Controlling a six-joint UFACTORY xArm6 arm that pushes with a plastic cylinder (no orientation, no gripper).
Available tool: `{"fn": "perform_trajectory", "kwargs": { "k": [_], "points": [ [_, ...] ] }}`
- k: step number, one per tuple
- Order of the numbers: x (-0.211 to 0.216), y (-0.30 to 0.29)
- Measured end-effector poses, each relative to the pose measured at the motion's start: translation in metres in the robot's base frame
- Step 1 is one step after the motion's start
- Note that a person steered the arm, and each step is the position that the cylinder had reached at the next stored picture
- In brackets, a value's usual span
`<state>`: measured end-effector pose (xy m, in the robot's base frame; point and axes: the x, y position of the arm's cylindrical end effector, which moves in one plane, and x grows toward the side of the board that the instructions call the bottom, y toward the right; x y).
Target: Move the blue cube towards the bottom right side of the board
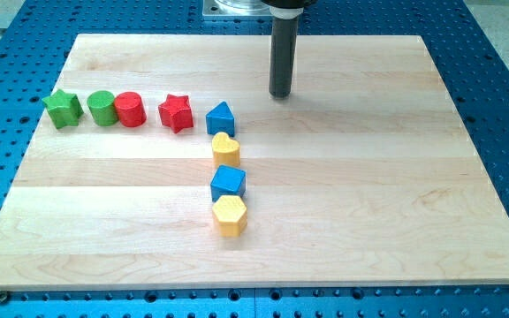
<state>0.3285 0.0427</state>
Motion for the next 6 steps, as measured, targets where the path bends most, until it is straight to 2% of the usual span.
{"fn": "perform_trajectory", "kwargs": {
  "k": [2,3,4,5,6],
  "points": [
    [0.015,0.025],
    [0.062,0.050],
    [0.129,0.055],
    [0.216,0.024],
    [0.253,-0.018]
  ]
}}
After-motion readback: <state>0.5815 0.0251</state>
